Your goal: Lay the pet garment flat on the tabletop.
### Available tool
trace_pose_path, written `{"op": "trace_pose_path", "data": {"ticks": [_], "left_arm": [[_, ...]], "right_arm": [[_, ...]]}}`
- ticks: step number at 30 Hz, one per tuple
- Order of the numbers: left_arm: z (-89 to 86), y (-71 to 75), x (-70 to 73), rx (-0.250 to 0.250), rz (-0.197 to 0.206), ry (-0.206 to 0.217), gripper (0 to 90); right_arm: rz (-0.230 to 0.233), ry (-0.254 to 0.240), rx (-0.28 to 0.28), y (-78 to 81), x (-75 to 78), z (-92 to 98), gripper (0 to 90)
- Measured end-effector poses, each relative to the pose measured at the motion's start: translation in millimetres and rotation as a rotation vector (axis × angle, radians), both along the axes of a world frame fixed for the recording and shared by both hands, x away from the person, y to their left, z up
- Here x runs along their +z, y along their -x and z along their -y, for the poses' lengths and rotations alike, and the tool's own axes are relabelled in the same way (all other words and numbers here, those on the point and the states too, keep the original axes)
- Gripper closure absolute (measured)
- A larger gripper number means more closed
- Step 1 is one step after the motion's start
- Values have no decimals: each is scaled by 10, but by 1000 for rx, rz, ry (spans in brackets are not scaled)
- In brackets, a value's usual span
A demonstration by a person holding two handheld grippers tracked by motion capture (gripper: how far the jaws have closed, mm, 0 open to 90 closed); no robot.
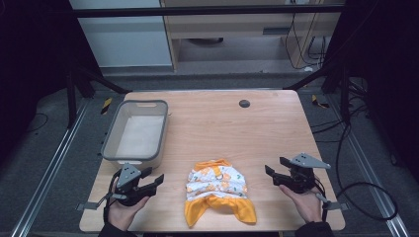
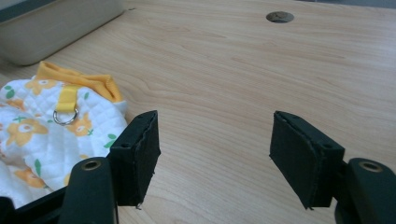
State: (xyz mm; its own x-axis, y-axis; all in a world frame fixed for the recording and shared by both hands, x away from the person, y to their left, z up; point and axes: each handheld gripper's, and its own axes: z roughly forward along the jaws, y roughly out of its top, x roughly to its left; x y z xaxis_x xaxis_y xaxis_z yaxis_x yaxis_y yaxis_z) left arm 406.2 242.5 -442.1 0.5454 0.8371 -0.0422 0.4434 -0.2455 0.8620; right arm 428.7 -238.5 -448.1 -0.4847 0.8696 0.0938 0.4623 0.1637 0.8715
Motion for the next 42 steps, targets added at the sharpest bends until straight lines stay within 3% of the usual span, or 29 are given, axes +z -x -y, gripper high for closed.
{"op": "trace_pose_path", "data": {"ticks": [7,21,32,42], "left_arm": [[113,-97,105,-20,28,3,445],[379,-392,175,-38,30,-12,440],[575,-575,182,-57,21,-39,441],[700,-667,86,-91,-22,-53,441]], "right_arm": [[19,-7,38,-94,160,-89,335],[26,5,94,-272,318,-354,351],[27,19,141,-390,349,-537,372],[7,39,164,-473,278,-615,403]]}}
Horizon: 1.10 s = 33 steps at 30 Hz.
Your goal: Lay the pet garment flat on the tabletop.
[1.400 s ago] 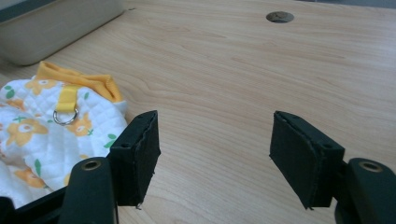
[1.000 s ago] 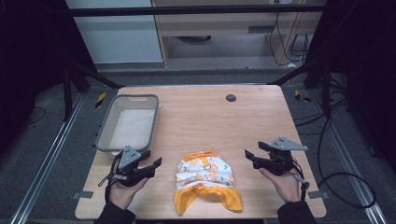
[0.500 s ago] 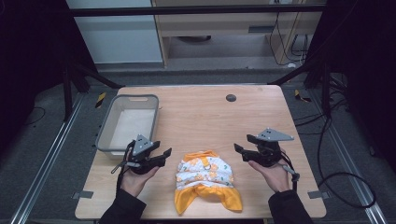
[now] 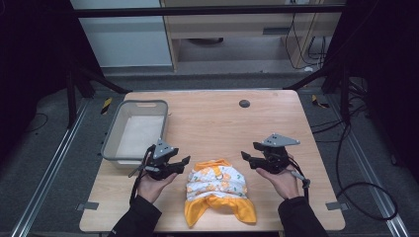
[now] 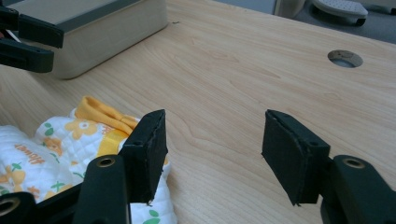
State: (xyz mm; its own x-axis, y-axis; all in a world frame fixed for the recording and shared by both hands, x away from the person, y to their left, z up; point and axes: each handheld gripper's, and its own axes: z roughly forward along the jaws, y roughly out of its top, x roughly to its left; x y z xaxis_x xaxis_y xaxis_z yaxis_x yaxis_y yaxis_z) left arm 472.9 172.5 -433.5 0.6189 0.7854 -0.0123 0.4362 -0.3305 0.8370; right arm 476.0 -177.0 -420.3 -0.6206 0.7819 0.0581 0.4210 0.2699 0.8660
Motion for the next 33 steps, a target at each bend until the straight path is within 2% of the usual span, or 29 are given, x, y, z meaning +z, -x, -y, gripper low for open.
{"op": "trace_pose_path", "data": {"ticks": [11,14,22,26,27,28,33], "left_arm": [[144,-38,-106,-46,-55,-52,433],[165,-39,-161,-54,-70,-44,436],[251,-35,-284,-75,-108,-77,444],[287,-39,-311,-85,-120,-85,487],[291,-41,-316,-88,-123,-87,500],[294,-43,-323,-93,-129,-83,526],[305,-58,-353,-115,-155,-87,573]], "right_arm": [[-27,39,44,-86,-156,-150,463],[-36,40,61,-100,-201,-199,478],[-58,62,90,-105,-314,-348,502],[-80,92,96,-129,-384,-395,516],[-78,91,97,-134,-409,-399,521],[-99,72,94,-145,-463,-397,532],[-127,80,106,-165,-527,-406,548]]}}
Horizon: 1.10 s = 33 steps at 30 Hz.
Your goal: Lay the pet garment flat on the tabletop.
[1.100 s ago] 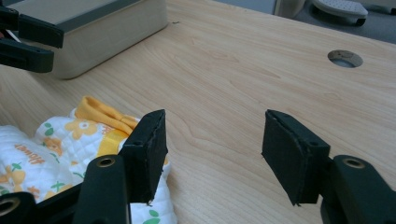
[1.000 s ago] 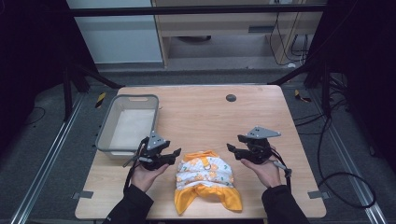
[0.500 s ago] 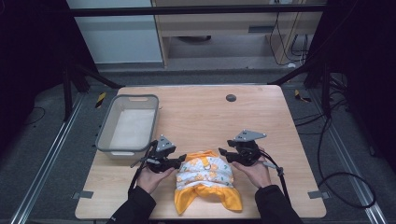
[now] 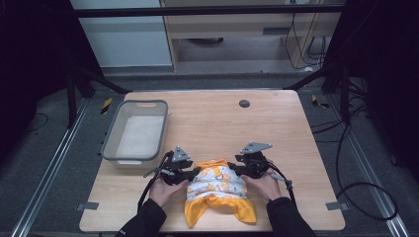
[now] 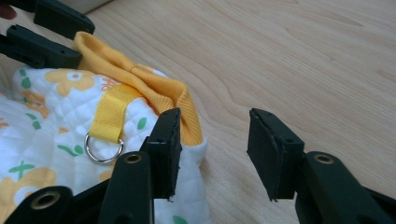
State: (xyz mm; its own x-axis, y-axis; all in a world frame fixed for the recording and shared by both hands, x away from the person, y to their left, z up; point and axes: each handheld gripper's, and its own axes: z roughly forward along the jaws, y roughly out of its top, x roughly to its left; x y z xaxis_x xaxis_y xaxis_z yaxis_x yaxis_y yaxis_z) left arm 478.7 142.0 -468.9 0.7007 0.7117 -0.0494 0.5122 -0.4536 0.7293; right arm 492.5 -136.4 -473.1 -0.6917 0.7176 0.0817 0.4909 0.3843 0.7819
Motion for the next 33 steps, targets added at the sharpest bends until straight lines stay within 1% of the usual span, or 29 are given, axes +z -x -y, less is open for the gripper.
{"op": "trace_pose_path", "data": {"ticks": [2,3,6,7,9,10,11,14,15,17,20,22,23,25,27,29,31,33], "left_arm": [[11,5,-20,-9,-5,0,596],[13,9,-32,-10,-8,1,596],[20,8,-84,-17,-23,-13,615],[23,9,-95,-16,-28,-6,625],[18,5,-93,-20,-31,-5,640],[16,5,-93,-21,-34,-3,660],[15,5,-93,-22,-36,-3,660],[16,4,-103,-25,-49,-3,698],[18,6,-105,-27,-53,-3,723],[21,11,-107,-30,-55,-1,736],[22,19,-100,-37,-58,1,768],[26,26,-95,-39,-58,3,783],[23,27,-90,-44,-54,0,787],[21,38,-74,-44,-55,9,795],[15,53,-40,-45,-40,11,799],[1,72,15,-44,-27,25,802],[-16,97,85,-42,-10,44,803],[-33,128,161,-41,8,65,804]], "right_arm": [[-9,-8,22,5,-14,-13,561],[-9,-8,22,5,-14,-13,561],[-22,3,44,18,-35,-32,568],[-25,10,54,19,-48,-37,573],[-35,15,66,20,-64,-39,595],[-50,11,70,22,-77,-41,613],[-50,11,70,22,-77,-41,613],[-69,8,81,19,-109,-51,638],[-76,19,84,22,-126,-67,648],[-77,22,89,22,-135,-74,656],[-82,25,94,21,-140,-79,705],[-94,19,98,21,-140,-81,738],[-94,19,97,24,-139,-84,749],[-97,23,96,32,-129,-93,773],[-93,29,91,46,-108,-97,789],[-86,24,89,60,-78,-99,795],[-75,13,87,87,-28,-90,799],[-57,-9,87,114,32,-68,800]]}}
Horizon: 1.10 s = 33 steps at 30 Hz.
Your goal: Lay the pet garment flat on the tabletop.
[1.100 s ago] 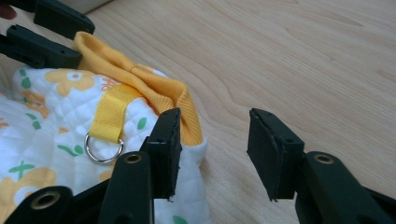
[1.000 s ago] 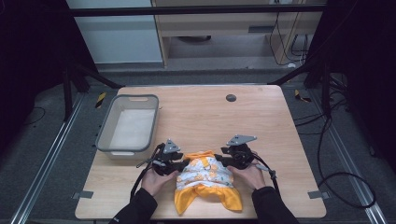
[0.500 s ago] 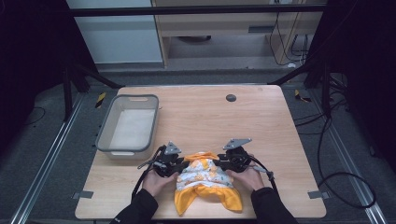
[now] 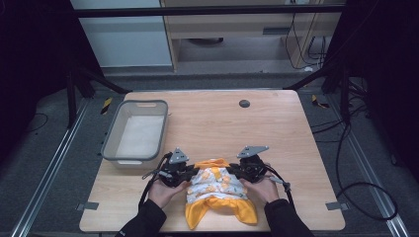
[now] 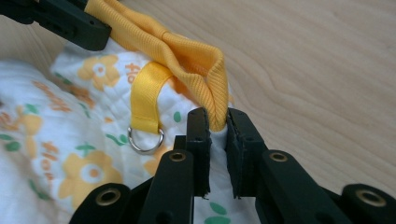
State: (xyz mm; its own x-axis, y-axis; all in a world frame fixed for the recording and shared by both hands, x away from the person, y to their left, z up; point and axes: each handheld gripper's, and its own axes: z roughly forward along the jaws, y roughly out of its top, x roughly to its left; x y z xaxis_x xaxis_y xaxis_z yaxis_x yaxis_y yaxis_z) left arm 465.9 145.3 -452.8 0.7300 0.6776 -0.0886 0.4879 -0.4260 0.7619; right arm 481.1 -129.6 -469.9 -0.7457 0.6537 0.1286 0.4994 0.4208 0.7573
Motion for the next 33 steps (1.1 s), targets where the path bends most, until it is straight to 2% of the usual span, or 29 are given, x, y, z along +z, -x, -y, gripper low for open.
{"op": "trace_pose_path", "data": {"ticks": [4,6,11,14,17,20,22,24,28,30,33], "left_arm": [[-6,59,130,-3,39,25,804],[9,86,201,-4,63,36,804],[43,98,366,10,126,34,804],[74,38,467,27,167,22,804],[126,-64,549,53,194,2,804],[169,-170,619,89,219,9,803],[193,-244,635,117,231,25,801],[217,-327,623,141,230,30,801],[286,-483,574,170,224,29,800],[320,-552,553,178,217,39,796],[367,-644,531,198,208,32,777]], "right_arm": [[51,-58,-12,67,148,79,802],[60,-66,-18,79,177,90,802],[126,-101,-37,99,328,127,803],[160,-122,-59,81,402,133,802],[202,-137,-109,40,446,116,801],[254,-156,-179,-30,469,70,800],[279,-163,-236,-94,457,35,800],[285,-162,-247,-105,453,28,800],[308,-145,-310,-165,419,-10,797],[325,-136,-359,-205,392,-25,791],[350,-104,-412,-274,352,-52,776]]}}
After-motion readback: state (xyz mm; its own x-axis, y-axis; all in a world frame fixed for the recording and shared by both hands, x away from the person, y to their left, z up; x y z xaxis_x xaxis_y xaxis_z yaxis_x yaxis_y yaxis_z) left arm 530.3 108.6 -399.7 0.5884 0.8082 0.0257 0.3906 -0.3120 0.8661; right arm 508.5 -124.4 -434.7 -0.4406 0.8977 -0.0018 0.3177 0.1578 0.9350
